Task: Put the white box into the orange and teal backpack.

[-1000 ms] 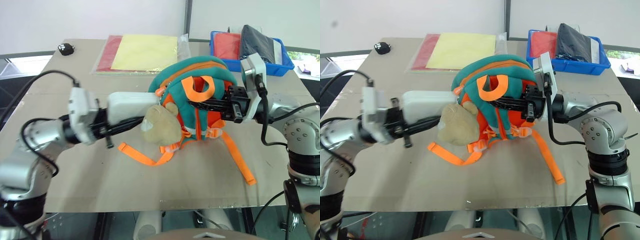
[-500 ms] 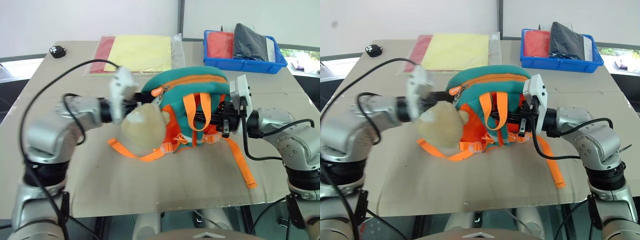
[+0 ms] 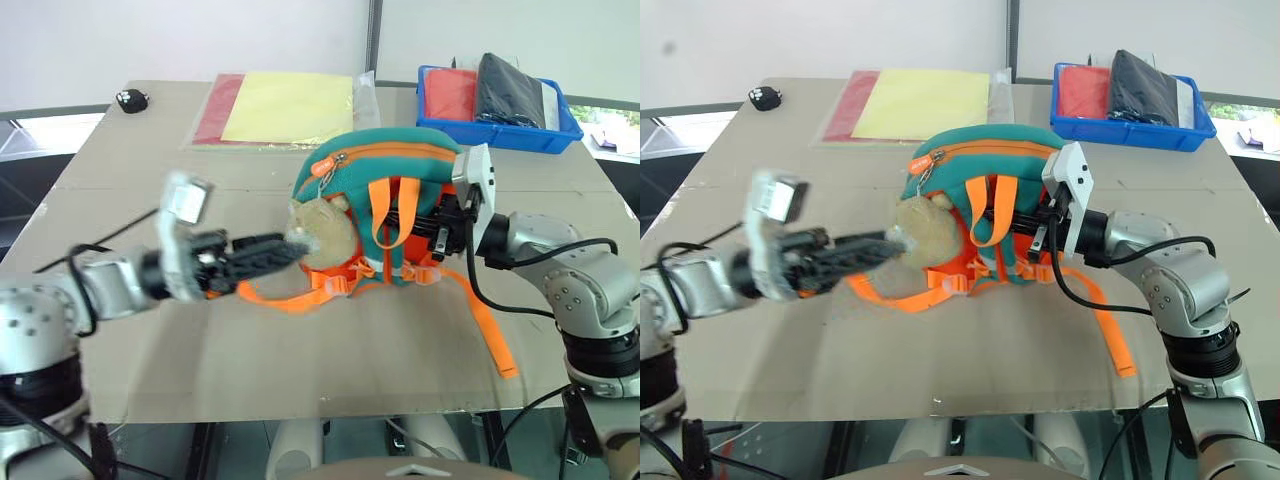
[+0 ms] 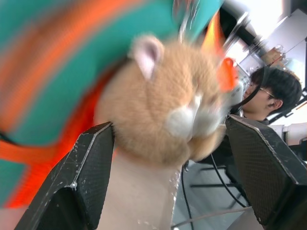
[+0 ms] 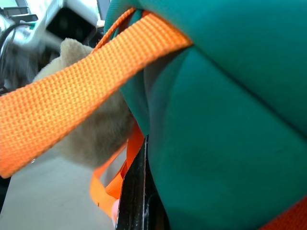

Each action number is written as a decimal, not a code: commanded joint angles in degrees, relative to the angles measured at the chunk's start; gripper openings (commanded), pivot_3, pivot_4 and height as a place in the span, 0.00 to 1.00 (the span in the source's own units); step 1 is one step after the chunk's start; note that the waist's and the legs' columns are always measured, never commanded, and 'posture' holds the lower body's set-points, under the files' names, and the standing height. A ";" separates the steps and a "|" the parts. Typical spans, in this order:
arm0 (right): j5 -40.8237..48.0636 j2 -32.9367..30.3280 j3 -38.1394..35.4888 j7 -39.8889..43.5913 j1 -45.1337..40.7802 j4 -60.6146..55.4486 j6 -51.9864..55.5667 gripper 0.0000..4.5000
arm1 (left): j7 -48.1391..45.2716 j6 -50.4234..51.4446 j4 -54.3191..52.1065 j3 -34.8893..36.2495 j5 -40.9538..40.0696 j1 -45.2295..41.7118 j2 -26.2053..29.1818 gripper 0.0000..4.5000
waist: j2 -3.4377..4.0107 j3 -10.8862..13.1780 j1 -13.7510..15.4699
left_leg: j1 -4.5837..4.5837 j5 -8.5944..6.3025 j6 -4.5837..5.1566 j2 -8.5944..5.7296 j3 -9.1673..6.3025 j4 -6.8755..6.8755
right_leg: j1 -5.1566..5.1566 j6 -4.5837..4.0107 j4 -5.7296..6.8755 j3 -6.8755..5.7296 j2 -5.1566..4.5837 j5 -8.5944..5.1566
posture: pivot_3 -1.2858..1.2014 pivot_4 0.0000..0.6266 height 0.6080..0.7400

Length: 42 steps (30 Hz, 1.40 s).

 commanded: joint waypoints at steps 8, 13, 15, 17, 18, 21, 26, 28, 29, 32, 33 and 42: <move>0.59 2.00 -3.82 -7.51 -0.25 -1.71 0.92 0.00 | 7.55 -8.73 1.32 -2.34 -2.26 -4.73 -3.99 0.16 | 0.01 -0.01 0.10 | 0.02 0.00 0.00 -0.03 0.03 0.00 | 0.00 0.00 0.01 0.02 0.02 0.00 | 0.52 0.24 1.00; -0.57 5.07 -7.01 -13.06 -0.79 0.64 -1.94 0.00 | 5.61 -11.58 3.99 1.47 -2.61 -5.95 -2.25 0.02 | 0.01 0.00 0.16 | -0.03 0.00 0.00 -0.04 0.03 -0.01 | -0.02 0.00 0.00 0.02 0.02 0.00 | 0.52 0.24 1.00; -2.11 6.61 -9.19 -16.17 -1.66 3.06 -4.10 0.00 | 6.24 -13.82 6.06 4.57 -5.50 -6.79 -2.65 0.02 | 0.01 0.00 0.16 | -0.04 0.00 0.00 -0.05 0.02 0.00 | -0.02 0.00 -0.01 0.00 0.02 0.00 | 0.52 0.24 1.00; -4.61 8.48 -13.29 -22.44 -3.58 7.84 -7.18 0.00 | 9.55 -16.67 10.63 9.32 -11.57 -7.32 -2.91 0.02 | 0.01 0.00 0.18 | -0.07 0.00 0.00 -0.05 0.02 0.00 | -0.03 0.00 -0.03 0.00 0.02 0.00 | 0.52 0.24 1.00; -5.26 8.92 -14.88 -24.53 -4.35 9.73 -8.34 0.00 | 10.41 -17.24 12.15 10.67 -12.07 -6.93 -2.58 0.02 | 0.01 0.00 0.12 | -0.05 0.00 0.00 -0.06 0.03 0.00 | -0.02 0.00 -0.03 0.01 0.01 0.00 | 0.52 0.24 1.00; -5.78 9.61 -17.96 -27.93 -6.05 13.57 -11.10 0.00 | 11.67 -17.51 14.32 11.90 -11.00 -4.64 -1.96 0.02 | 0.02 0.01 0.21 | -0.06 0.00 0.00 -0.06 0.02 0.01 | -0.03 0.01 -0.02 0.00 0.01 0.01 | 0.52 0.24 1.00; -5.01 10.82 -22.78 -34.91 -10.30 18.87 -14.27 0.00 | 13.11 -16.17 17.31 9.62 -2.80 7.01 -3.49 0.02 | 0.04 0.02 -0.07 | -0.10 0.00 0.00 -0.08 0.09 -0.08 | -0.08 0.01 -0.06 0.04 -0.02 0.01 | 0.52 0.24 1.00; -4.78 10.93 -24.12 -36.82 -11.61 20.45 -15.49 0.00 | 16.21 -17.64 17.87 6.66 4.02 10.80 -5.16 0.02 | 0.06 0.03 -0.09 | -0.07 0.00 0.00 -0.06 0.11 -0.18 | -0.10 -0.01 -0.08 0.04 -0.02 0.00 | 0.52 0.24 1.00; -4.78 10.76 -24.30 -37.19 -11.99 20.74 -16.00 0.00 | 19.15 -18.06 18.05 5.37 6.03 11.80 -6.55 0.02 | 0.07 0.03 0.05 | -0.08 0.00 0.00 -0.06 0.11 -0.20 | -0.11 -0.01 -0.09 0.04 -0.02 0.00 | 0.52 0.24 1.00; -4.67 10.68 -24.13 -37.68 -12.34 20.68 -16.77 0.00 | 23.36 -19.13 16.79 1.72 11.53 12.56 -9.63 0.02 | 0.03 0.01 0.62 | -0.12 0.00 0.00 -0.06 0.01 -0.15 | -0.09 -0.02 -0.07 -0.04 -0.03 0.01 | 0.52 0.24 1.00; -4.49 10.89 -24.03 -37.88 -12.29 20.41 -16.68 0.00 | 23.36 -19.99 15.64 -0.34 14.00 12.22 -10.63 0.02 | 0.03 0.01 0.69 | -0.12 0.00 0.00 -0.06 -0.01 -0.10 | -0.07 -0.02 -0.07 -0.05 -0.03 0.01 | 0.52 0.24 1.00; -6.21 8.74 -15.68 -30.64 -7.27 13.23 -13.95 0.00 | 13.94 -33.01 9.52 -10.39 32.32 1.32 -15.25 0.02 | 0.10 0.02 1.37 | -0.12 0.01 0.01 -0.11 0.07 -0.07 | -0.06 -0.01 -0.08 0.03 -0.01 0.02 | 0.52 0.24 1.00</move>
